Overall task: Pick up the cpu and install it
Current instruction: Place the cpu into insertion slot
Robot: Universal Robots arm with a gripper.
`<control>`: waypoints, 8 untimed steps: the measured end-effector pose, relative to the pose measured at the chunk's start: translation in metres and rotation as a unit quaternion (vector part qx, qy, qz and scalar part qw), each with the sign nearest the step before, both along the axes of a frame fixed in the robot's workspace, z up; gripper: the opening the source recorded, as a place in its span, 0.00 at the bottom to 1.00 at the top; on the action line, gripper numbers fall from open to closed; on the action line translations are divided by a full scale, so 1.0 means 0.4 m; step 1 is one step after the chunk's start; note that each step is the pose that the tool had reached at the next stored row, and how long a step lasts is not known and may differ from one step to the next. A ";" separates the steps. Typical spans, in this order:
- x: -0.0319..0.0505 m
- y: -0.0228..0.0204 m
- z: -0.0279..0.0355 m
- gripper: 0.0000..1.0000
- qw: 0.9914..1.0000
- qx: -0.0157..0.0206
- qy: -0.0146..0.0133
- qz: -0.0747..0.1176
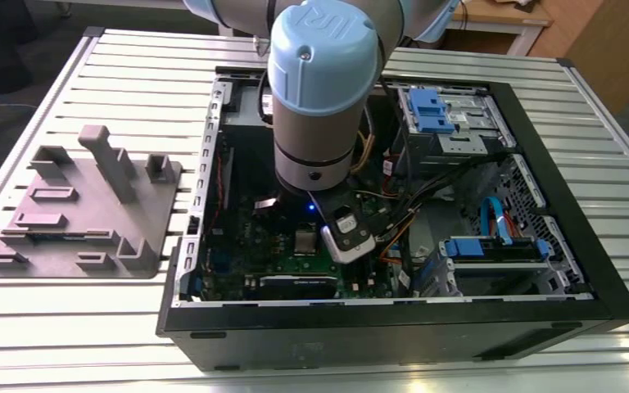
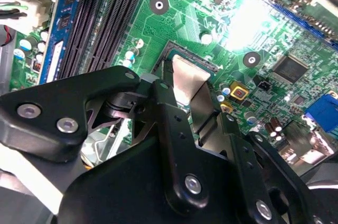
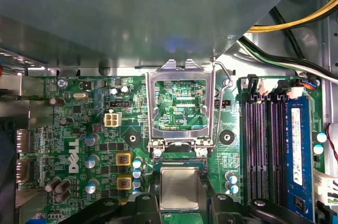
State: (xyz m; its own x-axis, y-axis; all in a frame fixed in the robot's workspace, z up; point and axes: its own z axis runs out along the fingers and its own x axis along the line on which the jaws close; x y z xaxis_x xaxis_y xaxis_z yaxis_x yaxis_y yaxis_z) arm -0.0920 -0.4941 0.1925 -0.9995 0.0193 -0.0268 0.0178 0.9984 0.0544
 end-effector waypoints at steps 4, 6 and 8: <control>0.000 0.000 0.000 0.38 1.000 0.000 0.000 0.000; 0.000 0.000 0.000 0.38 1.000 0.000 0.000 0.000; 0.001 0.000 0.000 0.40 1.000 0.000 0.000 0.000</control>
